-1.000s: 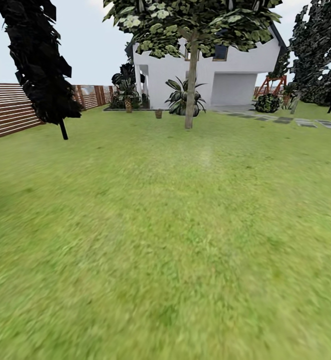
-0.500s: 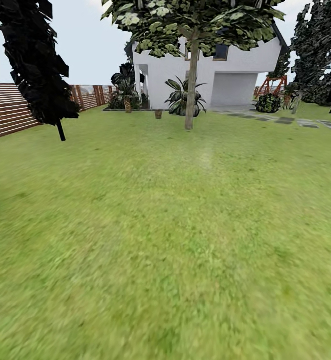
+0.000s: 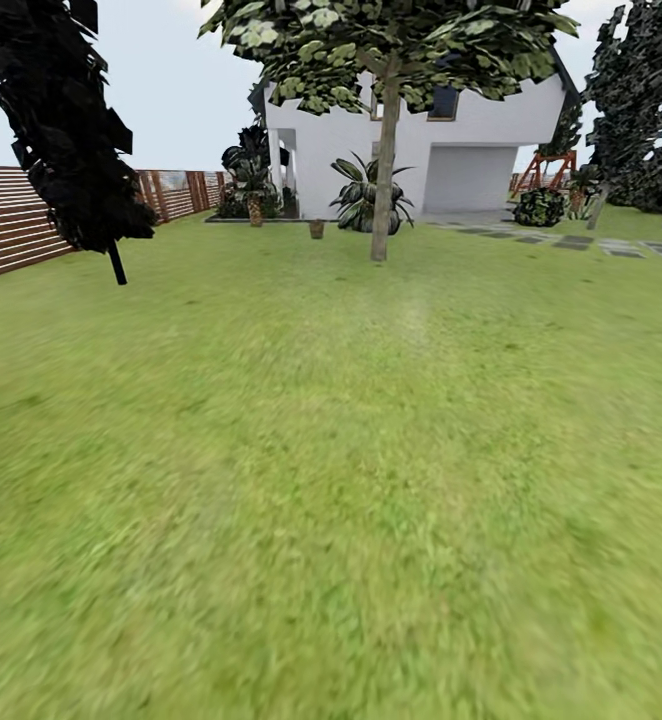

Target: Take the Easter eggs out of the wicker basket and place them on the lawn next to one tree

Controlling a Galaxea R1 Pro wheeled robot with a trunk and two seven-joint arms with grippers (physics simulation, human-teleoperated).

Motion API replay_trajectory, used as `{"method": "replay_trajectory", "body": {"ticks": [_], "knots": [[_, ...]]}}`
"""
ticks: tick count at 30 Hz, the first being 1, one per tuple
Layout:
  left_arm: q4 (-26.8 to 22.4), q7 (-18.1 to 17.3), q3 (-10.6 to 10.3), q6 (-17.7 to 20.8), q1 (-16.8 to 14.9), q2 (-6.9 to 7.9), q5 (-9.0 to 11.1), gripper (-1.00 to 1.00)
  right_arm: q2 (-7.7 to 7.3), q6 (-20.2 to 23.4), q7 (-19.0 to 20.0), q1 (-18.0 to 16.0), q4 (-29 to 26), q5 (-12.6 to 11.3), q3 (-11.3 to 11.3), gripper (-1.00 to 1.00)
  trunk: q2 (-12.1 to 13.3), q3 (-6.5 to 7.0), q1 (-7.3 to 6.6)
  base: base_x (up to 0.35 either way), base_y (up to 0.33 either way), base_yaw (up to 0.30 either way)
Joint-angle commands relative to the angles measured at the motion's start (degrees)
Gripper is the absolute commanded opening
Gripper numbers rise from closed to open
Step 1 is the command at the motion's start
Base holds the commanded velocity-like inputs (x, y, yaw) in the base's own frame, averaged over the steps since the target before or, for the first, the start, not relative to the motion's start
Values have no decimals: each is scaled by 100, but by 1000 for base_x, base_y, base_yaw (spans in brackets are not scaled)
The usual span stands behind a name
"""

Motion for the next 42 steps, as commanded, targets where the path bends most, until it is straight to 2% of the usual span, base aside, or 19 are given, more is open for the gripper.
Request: {"method": "replay_trajectory", "body": {"ticks": [1, 9, 31, 42], "knots": [[-11, -5, 4, -2, 5, 0, 8, 100, 3, -17, 3, -3, 4, 26, -4, 100, -2, -4, 4, 340, 0, 44], [-11, -5, 4, -2, 6, 0, 7, 100, 1, -17, 0, -3, 3, 22, -4, 100, -2, 1, 4, 340, 0, 117], [-11, -5, 4, -2, 4, 0, 9, 100, 5, -17, 0, -3, 10, 66, -3, 100, -2, 2, 4, 341, 0, 5], [-11, -5, 4, -2, 3, 0, 9, 100, 19, -17, -26, -3, 10, 71, -4, 100, -2, 2, 4, 341, 0, 156]]}}
